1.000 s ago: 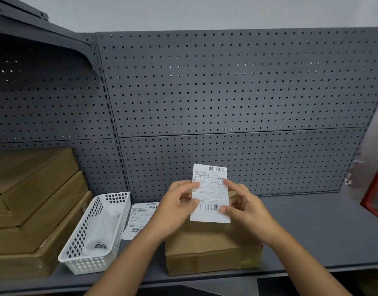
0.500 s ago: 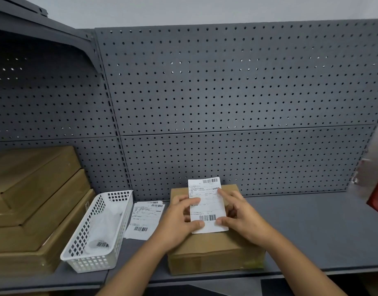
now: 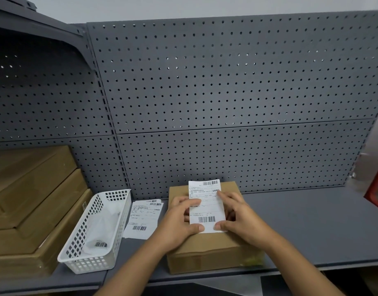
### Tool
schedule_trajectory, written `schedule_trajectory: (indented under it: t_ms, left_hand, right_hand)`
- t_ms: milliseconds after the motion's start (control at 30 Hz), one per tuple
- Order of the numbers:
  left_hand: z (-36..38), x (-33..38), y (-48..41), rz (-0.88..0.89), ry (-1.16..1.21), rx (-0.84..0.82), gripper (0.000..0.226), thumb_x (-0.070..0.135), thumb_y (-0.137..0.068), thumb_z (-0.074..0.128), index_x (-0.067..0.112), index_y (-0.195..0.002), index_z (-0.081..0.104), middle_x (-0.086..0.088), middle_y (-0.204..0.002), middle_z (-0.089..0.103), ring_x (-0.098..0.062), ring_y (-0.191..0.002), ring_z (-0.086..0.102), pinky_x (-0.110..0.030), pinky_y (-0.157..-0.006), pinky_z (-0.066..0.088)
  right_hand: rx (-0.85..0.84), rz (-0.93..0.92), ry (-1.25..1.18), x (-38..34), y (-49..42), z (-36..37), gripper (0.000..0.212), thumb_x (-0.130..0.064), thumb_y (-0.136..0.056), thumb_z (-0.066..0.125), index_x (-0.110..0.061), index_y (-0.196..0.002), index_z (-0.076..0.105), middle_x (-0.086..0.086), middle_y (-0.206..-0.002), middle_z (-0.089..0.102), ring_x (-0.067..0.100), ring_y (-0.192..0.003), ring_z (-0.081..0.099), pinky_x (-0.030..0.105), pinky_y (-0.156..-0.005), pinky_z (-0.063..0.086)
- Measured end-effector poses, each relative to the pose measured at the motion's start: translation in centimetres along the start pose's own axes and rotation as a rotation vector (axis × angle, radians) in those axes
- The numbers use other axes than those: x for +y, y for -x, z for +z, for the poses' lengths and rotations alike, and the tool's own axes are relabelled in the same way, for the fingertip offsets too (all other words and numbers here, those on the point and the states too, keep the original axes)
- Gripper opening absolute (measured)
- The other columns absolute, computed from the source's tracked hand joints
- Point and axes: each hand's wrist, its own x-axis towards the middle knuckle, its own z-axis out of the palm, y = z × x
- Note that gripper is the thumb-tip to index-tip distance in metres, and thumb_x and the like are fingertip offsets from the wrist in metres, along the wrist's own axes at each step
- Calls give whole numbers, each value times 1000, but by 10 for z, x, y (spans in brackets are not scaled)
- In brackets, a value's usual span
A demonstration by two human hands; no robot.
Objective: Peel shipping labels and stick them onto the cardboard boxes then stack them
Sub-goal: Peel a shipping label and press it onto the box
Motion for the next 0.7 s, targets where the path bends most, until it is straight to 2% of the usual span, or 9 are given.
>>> schedule_trajectory:
  t_ms: [100, 167, 233, 267, 333, 400, 467, 600, 700]
  left_hand:
    - [1, -1, 3, 9, -16, 12, 69, 9, -79, 89, 32, -136, 59, 18, -137, 39, -7, -111, 61, -9, -93, 50]
    - [2, -2, 5, 15, -27, 20, 68, 10, -80, 88, 35, -136, 59, 18, -138, 39, -4, -114, 60, -10, -98, 49]
    - [3, -2, 5, 26, -46, 28, 68, 11, -80, 88, 37, -136, 59, 17, -139, 39, 0, -117, 57, -14, -105, 47]
    - [3, -2, 5, 31, -52, 30, 68, 11, -80, 88, 37, -136, 59, 17, -139, 39, 2, -118, 56, -12, -105, 45]
    - [4, -1, 5, 35, -65, 33, 65, 11, -84, 85, 35, -138, 60, 15, -139, 40, 4, -121, 52, -6, -105, 41]
    - [7, 1, 3, 39, -98, 46, 59, 15, -89, 81, 35, -140, 60, 14, -141, 40, -4, -126, 49, -16, -113, 38]
    - [8, 1, 3, 34, -103, 56, 55, 21, -90, 80, 35, -140, 60, 15, -139, 42, -6, -128, 49, -23, -116, 39]
    - [10, -1, 3, 9, -80, 81, 52, 18, -89, 82, 29, -136, 62, 14, -133, 45, 8, -112, 51, 1, -94, 39]
    - [12, -3, 4, 26, -115, 105, 48, 17, -90, 80, 31, -133, 65, 15, -135, 45, 8, -113, 51, 2, -95, 35]
  right_hand:
    - [4, 2, 34, 1, -1, 3, 94, -18, -82, 85, -20, -159, 31, -30, -134, 36, 0, -98, 54, 13, -88, 48]
    - [3, 0, 55, 2, -1, 4, 94, -20, -84, 83, -22, -160, 28, -32, -136, 34, -8, -109, 49, 11, -99, 42]
    - [4, -12, 104, 2, -1, 4, 94, -27, -87, 80, -24, -161, 23, -28, -141, 33, -7, -129, 36, 22, -118, 32]
    - [8, -19, 136, 2, -1, 4, 94, -31, -88, 79, -26, -162, 21, -25, -144, 31, -1, -136, 31, 28, -122, 28]
    - [18, -32, 176, 1, 0, 4, 93, -44, -90, 74, -27, -162, 18, -22, -148, 30, 3, -139, 27, 30, -123, 26]
    - [33, -43, 215, -2, 0, 6, 96, -59, -88, 69, -28, -163, 16, -20, -147, 33, 5, -137, 30, 29, -119, 29]
    - [57, -43, 257, -3, -1, 9, 102, -64, -84, 69, -30, -163, 13, -17, -145, 36, 7, -134, 32, 29, -114, 32]
    - [84, -31, 278, -1, -3, 13, 108, -61, -83, 72, -36, -163, 4, -15, -139, 39, 9, -129, 36, 31, -110, 37]
    - [80, -29, 289, 3, -3, 13, 104, -56, -89, 69, -41, -161, -4, -13, -129, 43, 11, -124, 37, 32, -109, 37]
